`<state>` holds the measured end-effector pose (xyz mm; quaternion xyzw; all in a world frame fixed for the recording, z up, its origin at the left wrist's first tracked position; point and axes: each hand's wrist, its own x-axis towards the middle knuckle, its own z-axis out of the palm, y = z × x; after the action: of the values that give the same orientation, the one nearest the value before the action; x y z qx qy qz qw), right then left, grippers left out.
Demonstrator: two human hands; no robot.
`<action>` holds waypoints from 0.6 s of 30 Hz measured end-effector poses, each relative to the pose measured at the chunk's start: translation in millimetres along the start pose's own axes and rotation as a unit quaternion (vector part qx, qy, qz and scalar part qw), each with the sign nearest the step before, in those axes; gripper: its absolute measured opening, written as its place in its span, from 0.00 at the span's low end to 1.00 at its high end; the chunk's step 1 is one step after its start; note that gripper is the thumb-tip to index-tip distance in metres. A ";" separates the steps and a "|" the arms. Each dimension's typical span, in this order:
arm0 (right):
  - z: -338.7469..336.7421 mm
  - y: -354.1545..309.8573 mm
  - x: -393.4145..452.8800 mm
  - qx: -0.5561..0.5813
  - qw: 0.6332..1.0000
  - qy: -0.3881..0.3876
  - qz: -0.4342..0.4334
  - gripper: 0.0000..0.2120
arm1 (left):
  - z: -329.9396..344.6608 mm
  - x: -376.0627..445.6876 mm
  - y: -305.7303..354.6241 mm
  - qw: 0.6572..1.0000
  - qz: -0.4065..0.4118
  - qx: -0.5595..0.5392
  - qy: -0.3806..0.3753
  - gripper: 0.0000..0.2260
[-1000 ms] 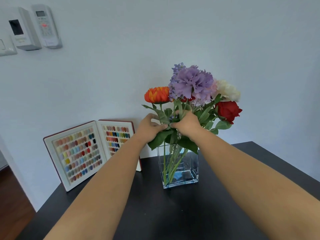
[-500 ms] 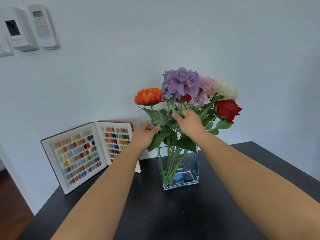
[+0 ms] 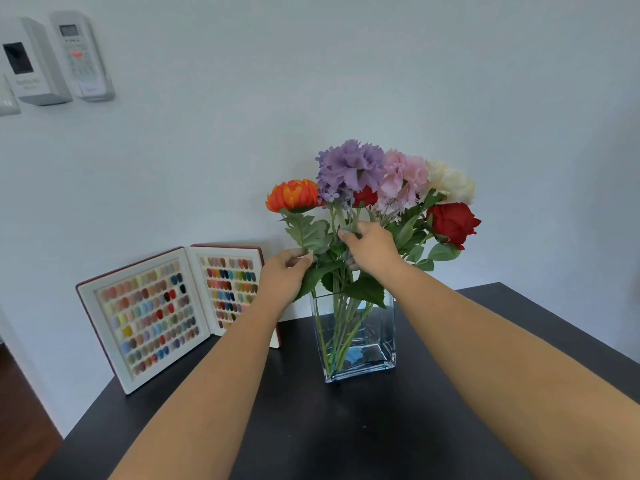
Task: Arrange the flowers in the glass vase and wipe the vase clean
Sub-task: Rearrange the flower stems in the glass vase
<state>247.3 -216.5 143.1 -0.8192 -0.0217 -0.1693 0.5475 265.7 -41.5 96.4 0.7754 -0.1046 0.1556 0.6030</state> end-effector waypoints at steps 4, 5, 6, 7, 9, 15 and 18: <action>-2.5 11.7 -15.5 -0.034 0.999 -0.001 -0.015 0.30 | -2.3 -15.1 -6.6 0.997 0.027 0.065 0.013 0.17; -4.1 15.6 -21.0 -0.043 0.999 -0.003 -0.018 0.35 | -3.6 -20.4 -9.4 0.996 0.030 0.076 0.017 0.18; -6.2 19.9 -26.2 -0.050 0.999 -0.002 -0.023 0.37 | -5.3 -26.2 -12.2 0.996 0.031 0.080 0.023 0.19; -8.7 24.1 -31.6 -0.049 0.998 0.003 -0.029 0.37 | -7.4 -32.5 -14.9 0.996 0.032 0.077 0.029 0.20; -16.3 31.7 -43.0 -0.031 0.998 0.030 -0.049 0.34 | -11.7 -45.5 -18.6 0.994 0.059 0.075 0.045 0.21; -48.3 64.6 -73.3 0.020 0.979 0.173 -0.108 0.14 | -14.9 -72.6 -17.6 0.971 0.190 0.102 0.103 0.20; -59.3 78.5 -72.0 0.038 0.985 0.169 -0.008 0.11 | -10.5 -68.9 -12.2 0.981 0.142 0.054 0.117 0.21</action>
<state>181.8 -290.7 72.0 -0.7570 0.0577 -0.3088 0.5730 204.6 -30.0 62.5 0.7605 -0.1339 0.3350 0.5399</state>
